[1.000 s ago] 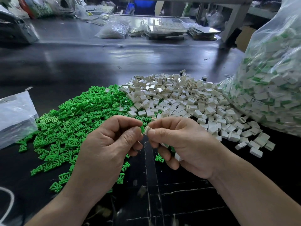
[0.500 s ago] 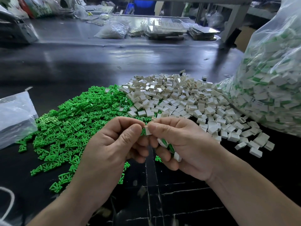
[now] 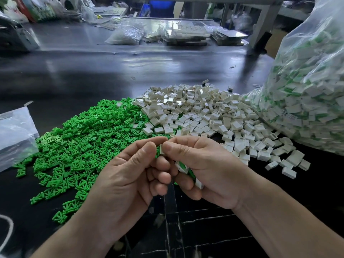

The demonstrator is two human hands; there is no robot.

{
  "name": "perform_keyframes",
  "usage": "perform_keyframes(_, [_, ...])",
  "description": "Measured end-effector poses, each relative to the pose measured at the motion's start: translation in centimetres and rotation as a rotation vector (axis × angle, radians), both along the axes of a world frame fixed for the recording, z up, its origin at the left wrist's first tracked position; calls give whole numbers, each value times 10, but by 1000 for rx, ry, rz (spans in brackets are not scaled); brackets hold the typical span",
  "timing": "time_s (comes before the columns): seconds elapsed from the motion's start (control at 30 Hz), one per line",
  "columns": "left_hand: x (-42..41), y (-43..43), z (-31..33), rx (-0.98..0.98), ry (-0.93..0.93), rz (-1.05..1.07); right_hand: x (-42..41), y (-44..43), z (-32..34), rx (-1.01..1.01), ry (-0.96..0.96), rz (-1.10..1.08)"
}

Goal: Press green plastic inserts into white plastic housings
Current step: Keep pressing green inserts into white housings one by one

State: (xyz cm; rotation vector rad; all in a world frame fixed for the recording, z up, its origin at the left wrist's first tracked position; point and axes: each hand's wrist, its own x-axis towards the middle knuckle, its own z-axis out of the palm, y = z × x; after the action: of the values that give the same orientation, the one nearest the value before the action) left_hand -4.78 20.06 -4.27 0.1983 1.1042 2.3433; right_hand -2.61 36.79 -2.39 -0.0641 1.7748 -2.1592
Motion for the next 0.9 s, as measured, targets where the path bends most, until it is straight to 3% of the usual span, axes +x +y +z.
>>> perform_keyframes(0.9, [0,-3,-3,-20,71,-63,4,-4,2,-25,29,34])
